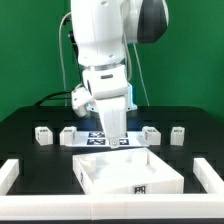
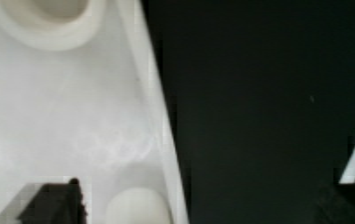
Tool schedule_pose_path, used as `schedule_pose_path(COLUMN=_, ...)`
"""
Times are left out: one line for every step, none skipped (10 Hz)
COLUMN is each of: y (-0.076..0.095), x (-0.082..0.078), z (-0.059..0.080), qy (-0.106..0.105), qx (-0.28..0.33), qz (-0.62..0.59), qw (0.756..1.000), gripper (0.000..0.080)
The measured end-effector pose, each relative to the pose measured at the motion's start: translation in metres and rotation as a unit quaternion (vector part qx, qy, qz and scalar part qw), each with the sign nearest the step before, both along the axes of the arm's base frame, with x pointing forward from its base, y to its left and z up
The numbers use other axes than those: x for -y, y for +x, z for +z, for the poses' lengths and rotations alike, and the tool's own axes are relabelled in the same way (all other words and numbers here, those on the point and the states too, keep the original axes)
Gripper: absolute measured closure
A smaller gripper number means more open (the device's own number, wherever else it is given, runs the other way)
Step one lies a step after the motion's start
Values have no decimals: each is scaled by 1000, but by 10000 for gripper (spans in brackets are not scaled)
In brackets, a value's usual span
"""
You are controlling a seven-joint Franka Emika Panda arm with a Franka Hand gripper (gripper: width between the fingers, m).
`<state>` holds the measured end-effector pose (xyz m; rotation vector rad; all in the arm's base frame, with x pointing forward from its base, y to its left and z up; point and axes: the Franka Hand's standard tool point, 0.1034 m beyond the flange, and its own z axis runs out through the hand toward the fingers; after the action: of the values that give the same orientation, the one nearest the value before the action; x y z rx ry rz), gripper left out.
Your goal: Assemble square table
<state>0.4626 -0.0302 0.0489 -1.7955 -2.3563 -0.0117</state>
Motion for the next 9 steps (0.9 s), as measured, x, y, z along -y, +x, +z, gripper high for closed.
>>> schedule_pose_path(y=-2, x=12, z=-6, qy=9, qx=16, qz=51, qw=999, gripper=150)
schedule_pose_path(y=-7, x=24, z=-16, qy=26, qx=23, qz=106, qw=994, gripper=150)
schedule_pose_path(y=-9, x=28, z=-20, qy=30, qx=18, qz=115, qw=993, gripper=150)
schedule_pose_path(y=-9, x=31, z=-20, qy=25, qx=19, qz=152, qw=988, gripper=150)
schedule_pose_path(y=-10, x=32, z=-21, qy=23, qx=17, qz=142, qw=989, gripper=150)
schedule_pose_path(y=-11, x=32, z=-22, qy=23, qx=17, qz=141, qw=990, gripper=150)
schedule_pose_path(y=-8, x=29, z=-25, qy=20, qx=23, qz=126, qw=992, gripper=150)
schedule_pose_path(y=-4, x=21, z=-29, qy=17, qx=30, qz=101, qw=994, gripper=150)
schedule_pose_path(y=0, x=11, z=-31, qy=14, qx=25, qz=71, qw=997, gripper=150)
